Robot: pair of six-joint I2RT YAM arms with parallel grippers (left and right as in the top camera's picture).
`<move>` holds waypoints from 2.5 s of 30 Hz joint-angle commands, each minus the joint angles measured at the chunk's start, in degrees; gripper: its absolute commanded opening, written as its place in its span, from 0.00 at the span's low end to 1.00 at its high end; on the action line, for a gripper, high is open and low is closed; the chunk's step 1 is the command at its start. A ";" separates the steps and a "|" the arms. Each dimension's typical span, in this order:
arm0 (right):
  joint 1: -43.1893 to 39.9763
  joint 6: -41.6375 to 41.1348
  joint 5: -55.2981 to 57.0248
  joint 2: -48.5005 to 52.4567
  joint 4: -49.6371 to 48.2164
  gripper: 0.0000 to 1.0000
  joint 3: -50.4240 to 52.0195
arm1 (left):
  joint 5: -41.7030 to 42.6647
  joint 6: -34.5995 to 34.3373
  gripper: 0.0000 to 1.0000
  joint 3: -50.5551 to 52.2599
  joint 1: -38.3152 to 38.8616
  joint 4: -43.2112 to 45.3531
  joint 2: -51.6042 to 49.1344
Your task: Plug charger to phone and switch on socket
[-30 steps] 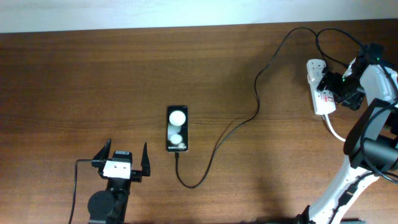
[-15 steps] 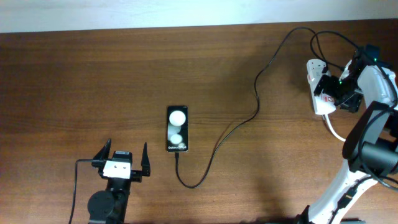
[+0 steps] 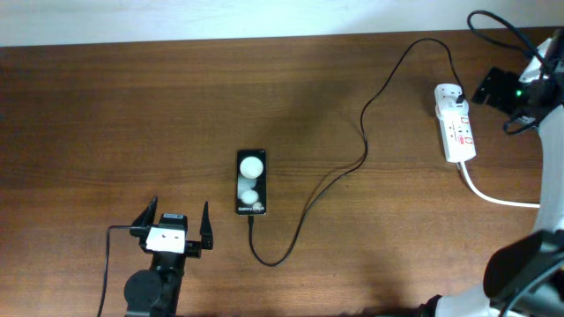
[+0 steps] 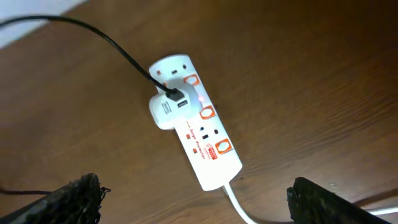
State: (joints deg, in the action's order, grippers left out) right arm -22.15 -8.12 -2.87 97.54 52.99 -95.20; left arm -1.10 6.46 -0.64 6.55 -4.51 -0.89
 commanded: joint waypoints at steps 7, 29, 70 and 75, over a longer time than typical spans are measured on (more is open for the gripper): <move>0.39 0.37 0.50 -17.29 0.02 0.98 0.04 | -0.20 0.94 0.99 0.13 -0.33 -0.28 0.59; 0.39 0.37 0.50 -18.73 0.28 0.98 0.15 | -0.20 0.96 0.99 0.13 -0.33 -0.28 0.59; 17.27 0.37 0.50 -38.69 0.35 0.98 37.27 | -0.20 0.94 0.99 0.13 -0.33 -0.28 0.59; 17.29 0.39 7.34 -42.36 -0.76 0.98 47.12 | -0.20 0.94 0.99 0.13 -0.33 -0.28 0.59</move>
State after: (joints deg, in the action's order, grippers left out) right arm -5.19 -7.68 -0.69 57.08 52.69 -50.61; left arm -1.08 6.48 -0.64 6.55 -4.51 -0.84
